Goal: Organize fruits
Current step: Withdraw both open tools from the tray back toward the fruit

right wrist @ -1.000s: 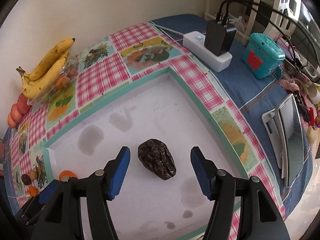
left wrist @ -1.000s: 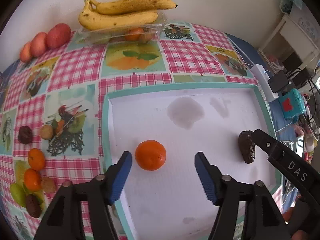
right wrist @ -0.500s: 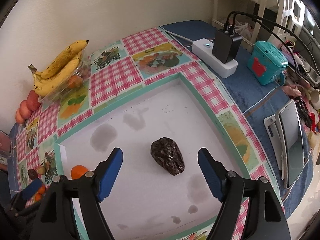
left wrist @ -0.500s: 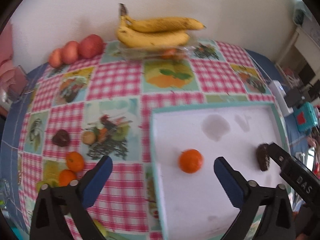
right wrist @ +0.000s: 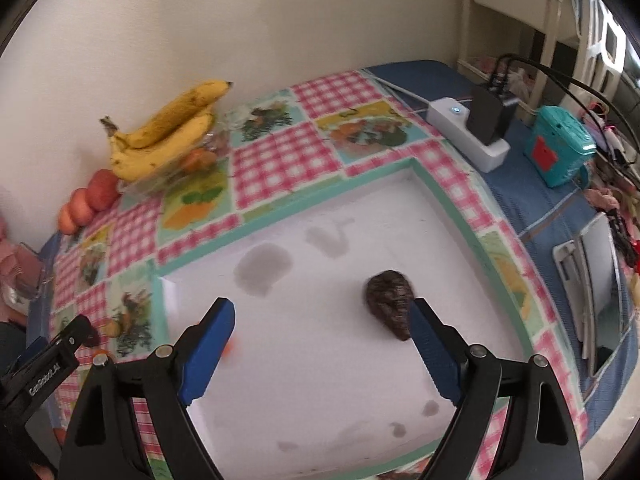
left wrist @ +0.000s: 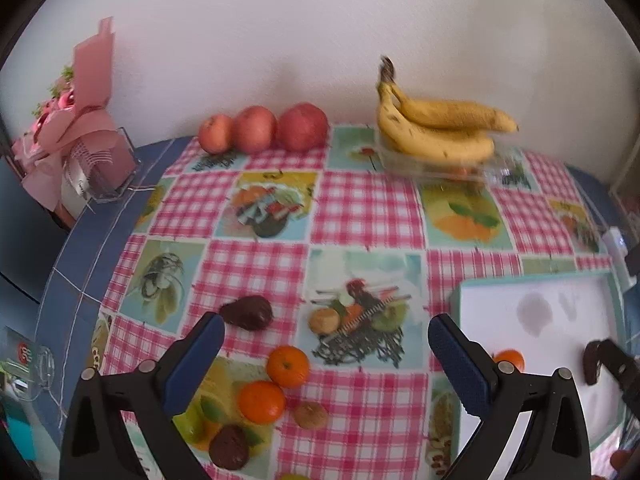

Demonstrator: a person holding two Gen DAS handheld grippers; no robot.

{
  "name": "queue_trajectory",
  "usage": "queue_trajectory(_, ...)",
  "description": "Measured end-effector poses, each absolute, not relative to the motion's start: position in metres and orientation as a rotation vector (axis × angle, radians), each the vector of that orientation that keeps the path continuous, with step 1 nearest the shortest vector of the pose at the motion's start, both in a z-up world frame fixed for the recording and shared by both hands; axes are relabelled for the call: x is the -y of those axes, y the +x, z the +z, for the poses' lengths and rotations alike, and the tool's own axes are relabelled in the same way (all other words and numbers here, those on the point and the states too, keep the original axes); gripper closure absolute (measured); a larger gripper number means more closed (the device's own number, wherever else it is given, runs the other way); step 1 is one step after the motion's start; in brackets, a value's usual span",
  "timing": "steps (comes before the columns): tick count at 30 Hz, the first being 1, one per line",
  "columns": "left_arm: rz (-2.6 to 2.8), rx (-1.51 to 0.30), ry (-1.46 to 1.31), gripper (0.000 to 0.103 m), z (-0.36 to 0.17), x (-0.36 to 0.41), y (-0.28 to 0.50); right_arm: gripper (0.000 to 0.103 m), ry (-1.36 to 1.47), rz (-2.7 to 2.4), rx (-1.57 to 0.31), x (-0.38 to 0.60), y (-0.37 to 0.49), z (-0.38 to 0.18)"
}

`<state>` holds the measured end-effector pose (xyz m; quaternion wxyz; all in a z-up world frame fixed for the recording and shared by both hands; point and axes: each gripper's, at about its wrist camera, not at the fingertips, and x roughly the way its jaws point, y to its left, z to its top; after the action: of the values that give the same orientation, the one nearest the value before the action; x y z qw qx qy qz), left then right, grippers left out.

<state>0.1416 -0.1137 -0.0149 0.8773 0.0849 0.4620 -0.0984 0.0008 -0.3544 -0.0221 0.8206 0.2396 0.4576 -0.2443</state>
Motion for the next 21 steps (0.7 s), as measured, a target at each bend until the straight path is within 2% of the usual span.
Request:
queue_trajectory(7,-0.152,-0.885,0.098,0.0,-0.006,0.085,0.148,0.015,0.477,-0.521,-0.974,0.34,0.007,-0.022)
queue_trajectory(21,-0.15,-0.966,0.09,0.0,-0.012,0.035,0.16,0.015,0.426,-0.495,-0.983,0.3,0.031,-0.023)
